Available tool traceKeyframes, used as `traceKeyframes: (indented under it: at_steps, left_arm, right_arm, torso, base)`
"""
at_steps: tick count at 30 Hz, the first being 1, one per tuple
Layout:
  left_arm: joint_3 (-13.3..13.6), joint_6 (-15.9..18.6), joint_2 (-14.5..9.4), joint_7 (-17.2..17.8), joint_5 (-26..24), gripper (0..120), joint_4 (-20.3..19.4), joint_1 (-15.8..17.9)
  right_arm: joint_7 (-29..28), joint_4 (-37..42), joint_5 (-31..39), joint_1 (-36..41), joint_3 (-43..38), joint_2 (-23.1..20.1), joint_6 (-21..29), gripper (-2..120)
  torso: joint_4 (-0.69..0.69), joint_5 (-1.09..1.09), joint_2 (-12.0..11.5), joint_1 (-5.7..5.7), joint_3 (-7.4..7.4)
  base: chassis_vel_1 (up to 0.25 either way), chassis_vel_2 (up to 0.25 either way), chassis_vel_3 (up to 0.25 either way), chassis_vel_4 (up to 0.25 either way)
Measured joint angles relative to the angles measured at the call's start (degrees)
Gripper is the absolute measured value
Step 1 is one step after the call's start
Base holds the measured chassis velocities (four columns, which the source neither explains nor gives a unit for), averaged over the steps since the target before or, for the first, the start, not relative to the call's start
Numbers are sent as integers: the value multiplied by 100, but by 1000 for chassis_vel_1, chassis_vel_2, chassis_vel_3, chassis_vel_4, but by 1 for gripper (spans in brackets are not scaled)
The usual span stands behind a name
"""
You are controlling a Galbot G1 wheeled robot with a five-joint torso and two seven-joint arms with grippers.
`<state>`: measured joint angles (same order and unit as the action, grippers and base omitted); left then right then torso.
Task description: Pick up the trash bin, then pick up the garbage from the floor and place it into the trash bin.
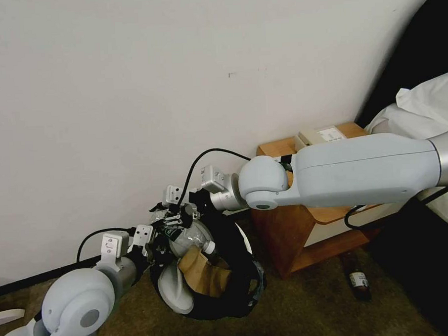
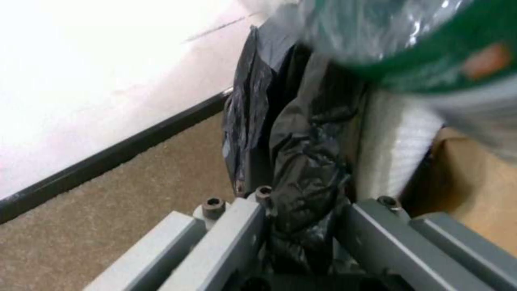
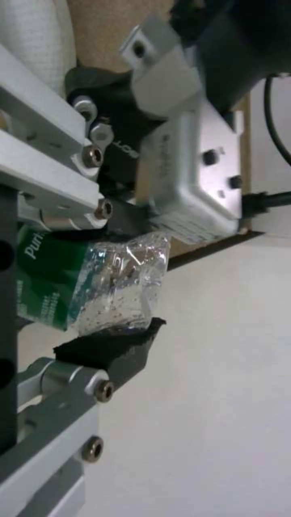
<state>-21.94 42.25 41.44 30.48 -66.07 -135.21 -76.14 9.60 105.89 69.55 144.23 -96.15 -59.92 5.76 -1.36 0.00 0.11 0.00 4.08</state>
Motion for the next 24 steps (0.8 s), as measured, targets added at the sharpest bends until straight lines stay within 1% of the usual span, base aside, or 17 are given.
traceKeyframes:
  at_steps: [1,3,7,9,12,17,20,21,23,24]
  left_arm:
    - [0,0,0,0,0,0,0,0]
    - [-60,-1,-32,115,-266,0,-85,-30]
    - [-72,-2,-33,184,-403,0,-112,-22]
    - [-88,-2,-31,271,-540,0,-113,15]
    - [-91,-2,-31,323,-649,0,-112,53]
    - [-89,-1,-21,349,-663,0,-78,65]
    - [-68,-6,-6,518,-801,0,-52,91]
    - [-68,-6,-6,518,-801,0,-52,91]
    - [-60,-20,3,762,-1085,0,-58,155]
    - [-60,-20,3,762,-1085,0,-58,155]
  right_arm:
    - [0,0,0,0,0,0,0,32]
    - [80,97,-61,-8,107,77,-12,30]
    - [89,114,-83,-21,115,137,-20,30]
    - [90,142,-119,-49,157,225,-20,30]
    - [90,167,-163,-75,180,301,-21,30]
    - [86,206,-186,-102,204,396,-21,30]
    - [96,225,-222,-129,233,467,-19,30]
    - [96,225,-222,-129,233,467,-19,30]
    - [114,221,-279,-129,238,488,-17,30]
    - [114,221,-279,-129,238,488,-17,30]
  torso:
    - [0,0,0,0,0]
    - [0,1,0,0,0]
    - [1,1,0,0,0]
    - [0,1,0,0,0]
    - [0,0,0,0,0]
    - [0,1,0,0,0]
    - [0,0,0,0,0]
    - [0,0,0,0,0]
    - [0,1,0,0,0]
    - [0,1,0,0,0]
  base:
    - [0,0,0,0]
    - [0,0,0,0]
    - [0,0,0,0]
    - [0,0,0,0]
    - [0,0,0,0]
    - [0,0,0,0]
    - [0,0,0,0]
    - [0,0,0,0]
    - [0,0,0,0]
    - [0,0,0,0]
